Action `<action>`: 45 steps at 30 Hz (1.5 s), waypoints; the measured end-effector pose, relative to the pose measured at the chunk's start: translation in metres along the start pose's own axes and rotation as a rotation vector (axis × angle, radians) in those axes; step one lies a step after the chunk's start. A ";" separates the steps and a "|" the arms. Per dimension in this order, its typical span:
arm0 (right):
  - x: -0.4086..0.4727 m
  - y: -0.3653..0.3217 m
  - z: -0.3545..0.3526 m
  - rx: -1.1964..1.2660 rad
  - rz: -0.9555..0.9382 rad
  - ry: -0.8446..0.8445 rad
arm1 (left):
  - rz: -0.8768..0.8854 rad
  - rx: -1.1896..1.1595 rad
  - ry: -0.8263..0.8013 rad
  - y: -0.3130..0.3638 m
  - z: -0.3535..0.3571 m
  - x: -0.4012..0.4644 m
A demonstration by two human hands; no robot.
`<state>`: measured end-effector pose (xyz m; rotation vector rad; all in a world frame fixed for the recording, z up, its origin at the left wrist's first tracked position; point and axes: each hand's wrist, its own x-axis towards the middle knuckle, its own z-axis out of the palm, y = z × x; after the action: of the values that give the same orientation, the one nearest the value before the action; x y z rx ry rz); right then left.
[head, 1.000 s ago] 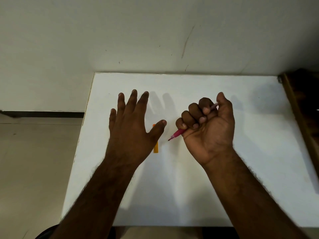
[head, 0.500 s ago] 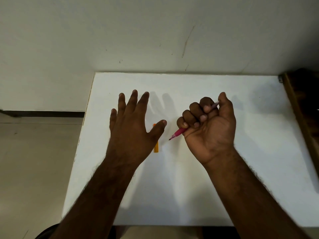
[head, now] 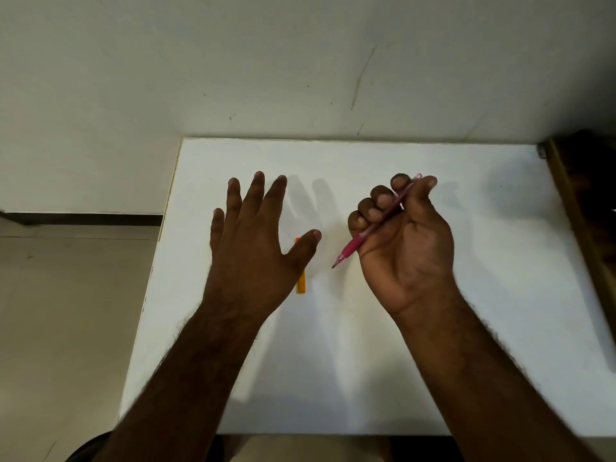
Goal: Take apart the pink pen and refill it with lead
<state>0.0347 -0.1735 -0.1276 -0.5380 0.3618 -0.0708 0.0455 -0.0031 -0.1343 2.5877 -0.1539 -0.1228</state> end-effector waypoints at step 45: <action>-0.006 0.000 0.008 -0.139 0.041 -0.060 | 0.001 0.002 -0.004 0.001 0.001 0.000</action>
<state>0.0323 -0.1690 -0.1192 -0.6689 0.3206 0.0105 0.0452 -0.0040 -0.1345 2.5896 -0.1566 -0.1273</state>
